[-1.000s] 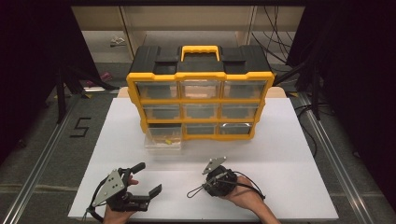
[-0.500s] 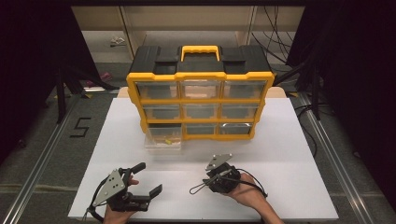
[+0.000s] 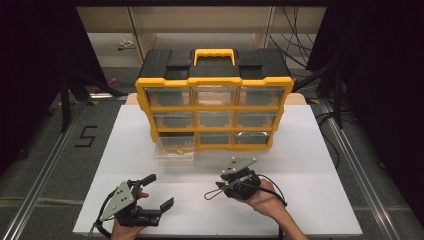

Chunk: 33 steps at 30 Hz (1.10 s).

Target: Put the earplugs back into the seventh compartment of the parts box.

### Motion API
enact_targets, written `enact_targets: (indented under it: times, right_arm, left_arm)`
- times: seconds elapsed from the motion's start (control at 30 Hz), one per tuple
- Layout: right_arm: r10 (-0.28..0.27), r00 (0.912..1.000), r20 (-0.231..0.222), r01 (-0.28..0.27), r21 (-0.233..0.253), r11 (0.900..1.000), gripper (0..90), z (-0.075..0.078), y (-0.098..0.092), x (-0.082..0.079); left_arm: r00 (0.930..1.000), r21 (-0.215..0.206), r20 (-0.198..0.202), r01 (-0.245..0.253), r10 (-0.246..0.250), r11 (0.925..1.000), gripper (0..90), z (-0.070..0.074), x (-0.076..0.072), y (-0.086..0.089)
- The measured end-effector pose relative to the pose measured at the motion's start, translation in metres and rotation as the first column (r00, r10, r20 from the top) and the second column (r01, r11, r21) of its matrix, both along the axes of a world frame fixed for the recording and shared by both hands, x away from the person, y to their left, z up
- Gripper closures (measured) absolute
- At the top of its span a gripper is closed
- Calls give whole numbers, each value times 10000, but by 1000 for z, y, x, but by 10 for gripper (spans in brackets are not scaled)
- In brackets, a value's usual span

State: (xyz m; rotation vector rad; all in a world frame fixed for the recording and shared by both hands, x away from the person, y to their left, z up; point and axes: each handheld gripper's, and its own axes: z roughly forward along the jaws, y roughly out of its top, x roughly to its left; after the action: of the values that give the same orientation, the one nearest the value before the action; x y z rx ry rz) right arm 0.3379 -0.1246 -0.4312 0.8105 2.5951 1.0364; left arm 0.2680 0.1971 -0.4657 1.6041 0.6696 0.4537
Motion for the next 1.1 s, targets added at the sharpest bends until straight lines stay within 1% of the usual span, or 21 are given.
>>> enact_targets:
  times: [0.03,0.17,0.4,0.53,0.6,0.7,0.77,0.83,0.97,1.1]
  right_arm:
    - [-48,10000,63,47,171,9998,696,3,1,1]
    - [-73,9995,292,58,518,9986,696,12,5,5]
    - [-82,9981,611,32,803,9968,696,27,14,12]
    - [-122,9972,743,43,1067,9943,697,34,18,17]
    - [-158,9973,711,65,1290,9916,699,38,21,21]
    - [-88,9976,688,-3,1321,9912,698,43,27,26]
    - [-95,9976,686,-16,1607,9870,699,48,32,30]
    - [-120,9974,706,-2,1716,9852,699,50,38,34]
    - [-138,9987,488,45,1859,9826,702,47,50,43]
    - [-176,9988,452,80,2054,9786,704,45,60,50]
  left_arm:
    - [10000,4,3,-4,4,10000,74,0,0,0]
    - [10000,4,11,-1,1,10000,75,0,0,0]
    - [10000,-31,17,-72,72,10000,75,0,0,1]
    - [10000,-2,34,-67,67,10000,75,0,0,1]
    - [10000,-6,33,-63,63,10000,75,0,0,1]
    - [10000,-20,15,-72,72,10000,75,0,0,1]
    - [10000,-35,22,-65,66,10000,75,0,0,2]
    - [10000,-45,23,-64,64,10000,75,0,0,2]
    - [10000,-33,13,-57,57,10000,75,0,0,2]
    - [10000,-47,-8,-49,49,10000,75,0,1,1]
